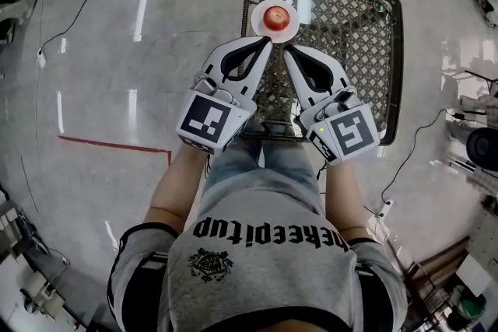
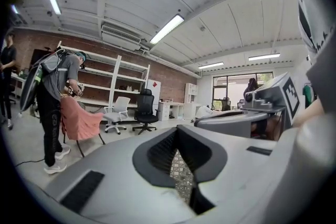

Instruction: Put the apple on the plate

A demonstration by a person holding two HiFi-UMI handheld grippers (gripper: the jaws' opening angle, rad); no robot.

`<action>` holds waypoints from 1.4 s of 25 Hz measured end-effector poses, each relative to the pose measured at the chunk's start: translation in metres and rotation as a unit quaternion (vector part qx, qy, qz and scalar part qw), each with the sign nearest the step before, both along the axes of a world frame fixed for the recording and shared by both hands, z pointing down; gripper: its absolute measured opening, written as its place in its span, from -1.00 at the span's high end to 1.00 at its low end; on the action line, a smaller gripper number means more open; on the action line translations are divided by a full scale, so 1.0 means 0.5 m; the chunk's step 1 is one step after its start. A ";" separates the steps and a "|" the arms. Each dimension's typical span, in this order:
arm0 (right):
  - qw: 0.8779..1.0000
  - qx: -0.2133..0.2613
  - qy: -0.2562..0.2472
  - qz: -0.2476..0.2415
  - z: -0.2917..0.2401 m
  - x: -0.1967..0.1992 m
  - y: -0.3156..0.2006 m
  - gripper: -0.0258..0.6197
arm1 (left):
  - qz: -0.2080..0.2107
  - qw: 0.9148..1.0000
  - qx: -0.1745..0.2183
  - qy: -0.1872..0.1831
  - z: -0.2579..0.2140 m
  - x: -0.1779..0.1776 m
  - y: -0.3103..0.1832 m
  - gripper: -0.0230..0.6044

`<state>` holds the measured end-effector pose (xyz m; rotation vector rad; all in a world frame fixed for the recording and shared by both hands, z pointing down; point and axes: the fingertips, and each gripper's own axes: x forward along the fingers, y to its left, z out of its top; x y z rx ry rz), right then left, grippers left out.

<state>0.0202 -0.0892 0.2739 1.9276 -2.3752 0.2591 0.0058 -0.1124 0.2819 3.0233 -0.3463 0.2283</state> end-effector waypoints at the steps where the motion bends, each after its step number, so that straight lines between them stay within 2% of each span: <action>1: 1.000 0.003 -0.001 0.001 -0.007 -0.005 0.003 0.92 | 0.001 1.000 0.001 0.002 -0.007 -0.005 0.003 0.82; 17: 0.999 0.034 -0.004 0.000 -0.069 -0.060 0.019 0.92 | 0.017 0.999 0.025 0.035 -0.079 -0.048 0.021 0.82; 25: 0.999 0.036 0.004 -0.001 -0.081 -0.086 0.026 0.92 | 0.024 0.999 0.030 0.037 -0.087 -0.070 0.031 0.82; 30: 0.999 0.037 0.008 0.000 -0.079 -0.083 0.023 0.92 | 0.023 1.000 0.008 0.017 -0.077 -0.070 0.034 0.82; 35: 0.999 0.039 0.010 0.001 -0.077 -0.092 0.025 0.92 | 0.029 0.998 0.033 0.039 -0.083 -0.073 0.035 0.82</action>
